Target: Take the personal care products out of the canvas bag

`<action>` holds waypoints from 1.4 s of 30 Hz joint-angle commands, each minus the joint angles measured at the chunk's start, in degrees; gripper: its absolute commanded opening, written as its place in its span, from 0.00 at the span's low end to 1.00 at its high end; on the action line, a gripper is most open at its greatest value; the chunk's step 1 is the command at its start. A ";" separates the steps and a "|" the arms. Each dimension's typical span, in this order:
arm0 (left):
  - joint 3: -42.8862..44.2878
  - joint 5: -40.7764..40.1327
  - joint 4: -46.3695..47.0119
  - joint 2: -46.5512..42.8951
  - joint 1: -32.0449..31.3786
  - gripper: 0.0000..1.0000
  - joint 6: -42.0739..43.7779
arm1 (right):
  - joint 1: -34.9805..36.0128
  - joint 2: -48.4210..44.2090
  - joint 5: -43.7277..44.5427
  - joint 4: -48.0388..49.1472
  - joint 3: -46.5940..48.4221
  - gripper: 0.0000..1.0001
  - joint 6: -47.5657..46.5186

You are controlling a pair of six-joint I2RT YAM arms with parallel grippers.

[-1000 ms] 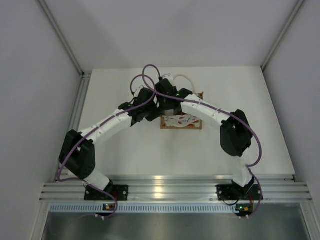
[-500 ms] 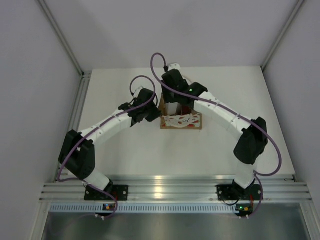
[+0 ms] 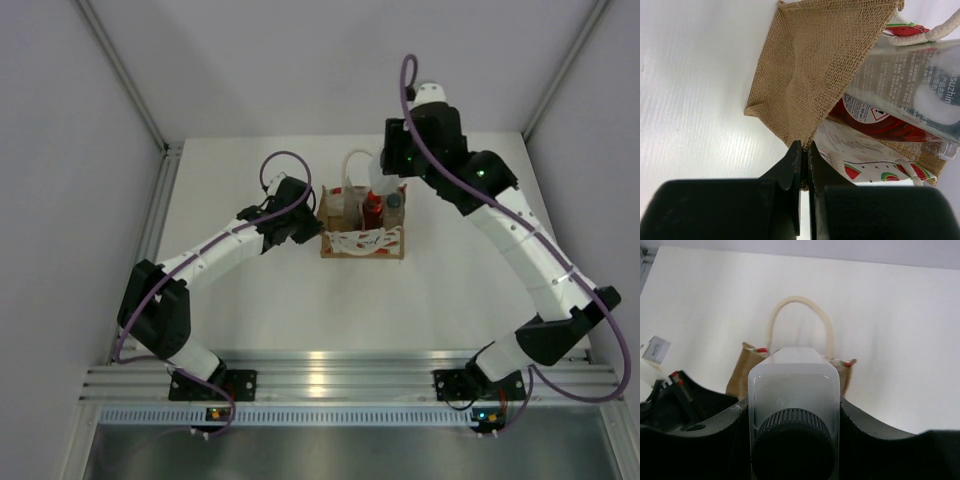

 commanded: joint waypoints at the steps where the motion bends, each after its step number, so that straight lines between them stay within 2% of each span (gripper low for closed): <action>1: -0.99 -2.12 -1.78 -1.21 0.36 0.00 -0.60 | -7.48 -7.56 0.39 1.86 3.18 0.00 -1.31; 7: -1.08 -2.20 -1.78 -1.38 0.36 0.00 -0.34 | -21.98 -13.54 -2.86 2.82 -6.29 0.00 -3.15; 9: -0.99 -1.94 -1.78 -1.47 0.36 0.00 -0.16 | -26.45 -14.59 -5.49 8.07 -11.22 0.00 -5.16; 12: -0.56 -1.50 -1.70 -1.29 0.36 0.00 0.27 | -30.42 -16.44 -8.93 19.06 -25.18 0.00 -6.05; 16: -0.03 -1.15 -1.78 -1.29 0.36 0.00 0.98 | -32.72 -14.69 -11.04 28.73 -35.12 0.00 -6.67; 20: 0.24 -1.32 -1.78 -1.21 0.36 0.00 1.33 | -32.98 -12.23 -9.29 35.24 -41.21 0.00 -5.79; 28: 0.50 -1.32 -1.70 -0.50 0.36 0.00 1.95 | -33.16 -6.61 -11.12 38.95 -46.05 0.01 -4.82; 29: 0.41 -1.15 -1.70 -0.50 0.36 0.00 1.86 | -33.16 -6.25 -11.30 38.25 -46.05 0.06 -4.56; 30: 0.50 -1.06 -1.78 -0.33 0.27 0.00 1.95 | -33.07 -5.99 -11.22 37.72 -45.97 0.19 -4.38; 31: 0.50 -0.97 -1.78 -0.24 0.27 0.00 2.03 | -33.16 -5.81 -11.04 37.19 -45.71 0.45 -4.30; 34: 0.50 -0.89 -1.78 0.02 0.27 0.00 2.12 | -33.16 -5.63 -9.99 34.12 -43.69 0.72 -3.77; 38: 0.50 -0.97 -1.70 -0.06 0.36 0.00 2.21 | -32.90 -7.12 -9.99 29.72 -40.26 0.81 -4.38; 39: 0.50 -0.97 -1.70 -0.15 0.36 0.00 2.30 | -32.72 -7.65 -9.90 28.15 -38.69 0.94 -4.38; 42: 0.59 -0.97 -1.78 -0.24 0.36 0.00 2.47 | -31.15 -10.11 -9.64 25.16 -35.43 0.96 -4.65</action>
